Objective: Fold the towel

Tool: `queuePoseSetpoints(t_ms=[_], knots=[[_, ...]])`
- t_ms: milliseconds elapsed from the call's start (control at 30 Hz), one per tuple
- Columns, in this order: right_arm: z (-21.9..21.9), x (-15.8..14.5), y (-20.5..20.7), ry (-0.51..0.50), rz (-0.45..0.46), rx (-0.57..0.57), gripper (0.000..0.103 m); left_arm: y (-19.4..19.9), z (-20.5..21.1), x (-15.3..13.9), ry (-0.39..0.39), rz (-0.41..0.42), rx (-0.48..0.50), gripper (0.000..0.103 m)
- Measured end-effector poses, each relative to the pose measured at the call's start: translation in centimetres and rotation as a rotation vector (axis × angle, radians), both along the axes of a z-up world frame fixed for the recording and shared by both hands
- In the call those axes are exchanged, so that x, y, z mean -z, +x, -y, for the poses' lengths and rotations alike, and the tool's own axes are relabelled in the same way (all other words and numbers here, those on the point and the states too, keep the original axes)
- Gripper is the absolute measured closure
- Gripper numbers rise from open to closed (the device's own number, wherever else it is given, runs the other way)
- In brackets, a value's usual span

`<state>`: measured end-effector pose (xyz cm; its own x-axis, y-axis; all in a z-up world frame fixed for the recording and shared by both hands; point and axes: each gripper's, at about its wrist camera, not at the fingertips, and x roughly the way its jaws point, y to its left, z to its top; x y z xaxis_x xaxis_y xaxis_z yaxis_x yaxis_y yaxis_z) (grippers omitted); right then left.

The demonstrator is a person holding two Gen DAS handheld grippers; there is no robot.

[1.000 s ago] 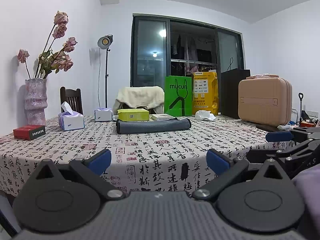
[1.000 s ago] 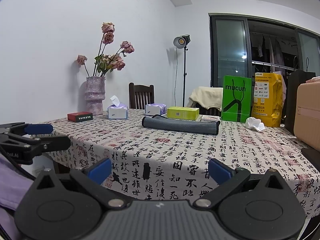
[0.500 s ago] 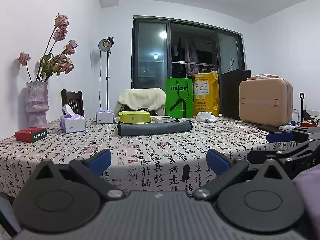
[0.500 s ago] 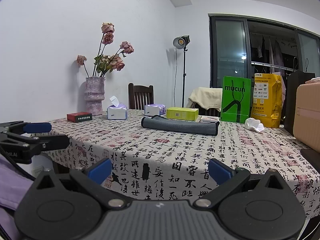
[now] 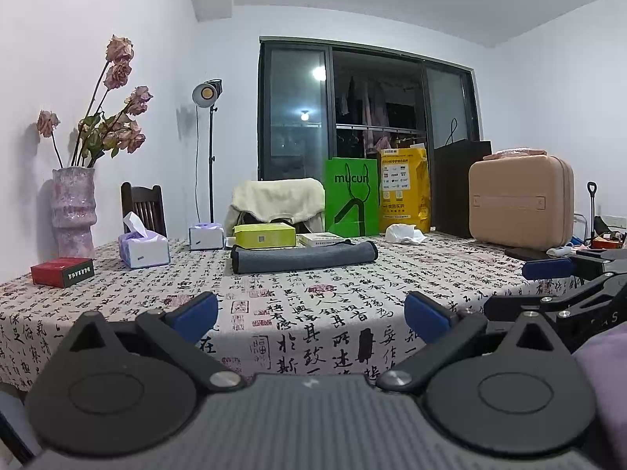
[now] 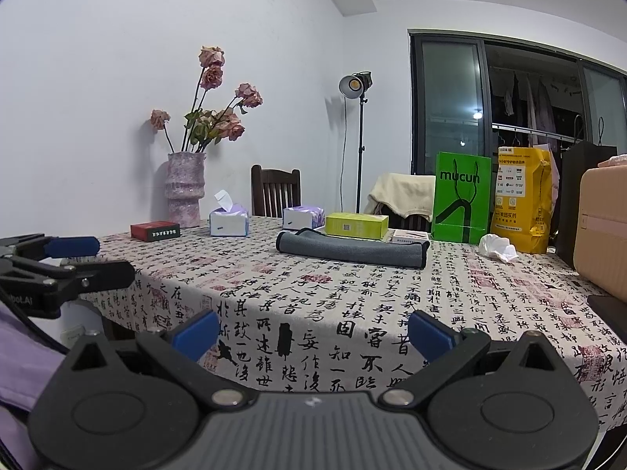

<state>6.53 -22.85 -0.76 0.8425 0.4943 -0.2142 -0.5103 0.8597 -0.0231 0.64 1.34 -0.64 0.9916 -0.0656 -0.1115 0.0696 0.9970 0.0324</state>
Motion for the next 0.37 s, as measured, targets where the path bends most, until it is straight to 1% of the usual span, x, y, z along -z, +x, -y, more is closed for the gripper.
queuePoseSetpoints(t_ms=[367], knots=[[0.00, -0.04, -0.04, 0.001, 0.000, 0.000, 0.000, -0.08, 0.15, 0.00, 0.006, 0.002, 0.005, 0.000]])
